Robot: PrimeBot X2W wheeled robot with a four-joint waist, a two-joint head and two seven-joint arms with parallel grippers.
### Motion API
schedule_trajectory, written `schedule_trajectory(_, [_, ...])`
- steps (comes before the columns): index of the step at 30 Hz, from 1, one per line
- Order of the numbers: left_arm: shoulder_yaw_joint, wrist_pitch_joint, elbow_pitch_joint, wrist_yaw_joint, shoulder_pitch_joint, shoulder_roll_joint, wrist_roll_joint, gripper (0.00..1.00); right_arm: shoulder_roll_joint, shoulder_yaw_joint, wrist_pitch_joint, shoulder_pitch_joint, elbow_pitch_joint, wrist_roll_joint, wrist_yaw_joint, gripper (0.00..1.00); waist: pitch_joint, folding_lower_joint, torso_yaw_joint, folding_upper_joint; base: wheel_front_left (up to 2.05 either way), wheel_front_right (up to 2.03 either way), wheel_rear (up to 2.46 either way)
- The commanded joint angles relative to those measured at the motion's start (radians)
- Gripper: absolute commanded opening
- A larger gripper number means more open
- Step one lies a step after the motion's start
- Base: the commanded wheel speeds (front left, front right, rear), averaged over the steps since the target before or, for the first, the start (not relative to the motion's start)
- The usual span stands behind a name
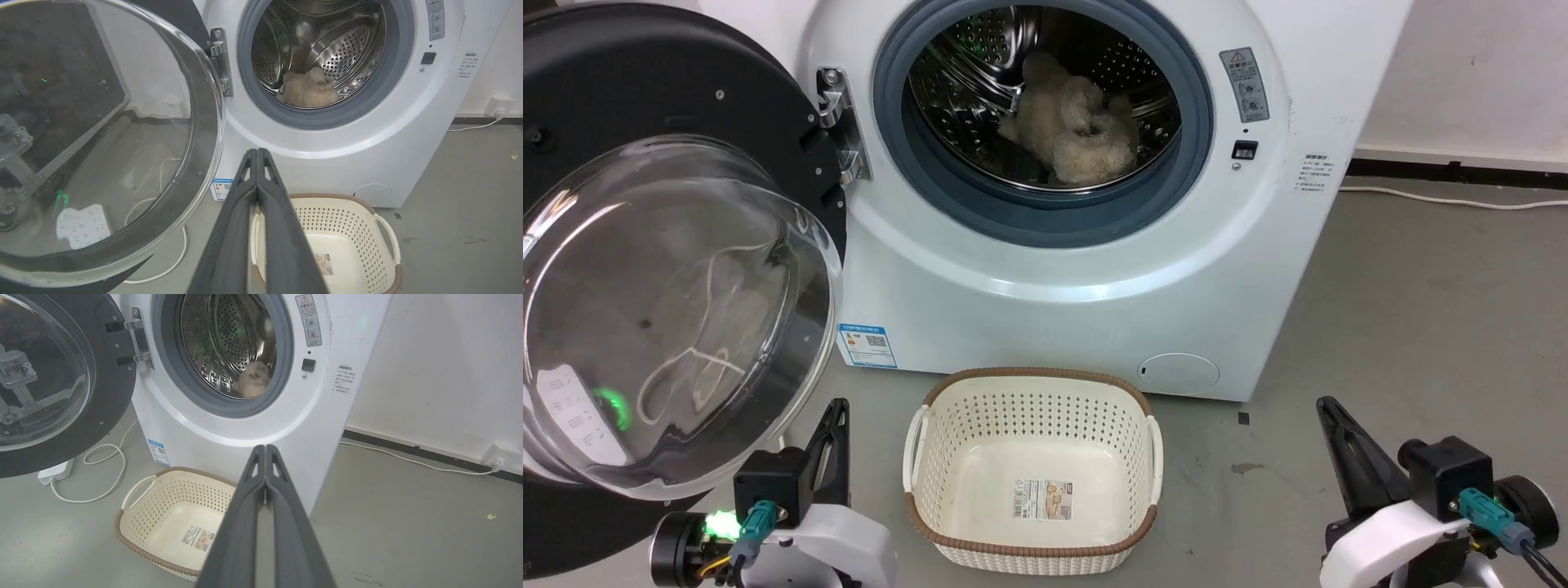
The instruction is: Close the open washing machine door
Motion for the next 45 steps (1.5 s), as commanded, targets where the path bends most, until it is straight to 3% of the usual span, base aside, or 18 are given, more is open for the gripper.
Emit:
schedule_trajectory(1, [0.001, 0.000, -0.004, 0.003, 0.011, 0.000, 0.003, 0.00, 0.005, -0.001, 0.001, 0.010, -0.005, -0.005, 0.001, 0.00, 0.000, 0.0000, 0.000, 0.0000, 0.00, 0.00, 0.00])
schedule_trajectory(5, [0.001, 0.000, -0.004, 0.003, 0.011, 0.000, 0.003, 0.00, 0.005, -0.001, 0.001, 0.010, -0.005, -0.005, 0.001, 0.00, 0.000, 0.0000, 0.000, 0.0000, 0.00, 0.00, 0.00])
schedule_trajectory(6, [0.000, 0.000, 0.000, 0.000, 0.000, 0.000, 0.000, 1.00, 0.000, 0.000, 0.000, 0.000, 0.000, 0.000, 0.000, 1.00, 0.000, 0.0000, 0.000, 0.0000, 0.00, 0.00, 0.00])
schedule_trajectory(25, [-0.023, -0.033, 0.003, 0.001, 0.003, 0.006, 0.002, 1.00, -0.001, -0.014, -0.032, 0.011, 0.012, 0.024, 0.000, 1.00, -0.006, 0.0000, 0.021, 0.0000, 0.00, 0.00, 0.00])
schedule_trajectory(45, [-0.045, -0.074, -0.009, 0.016, 0.021, 0.026, 0.001, 1.00, -0.011, 0.040, -0.074, 0.004, 0.037, 0.053, 0.000, 1.00, -0.010, 0.0000, 0.143, 0.0000, 0.00, 0.00, 0.00])
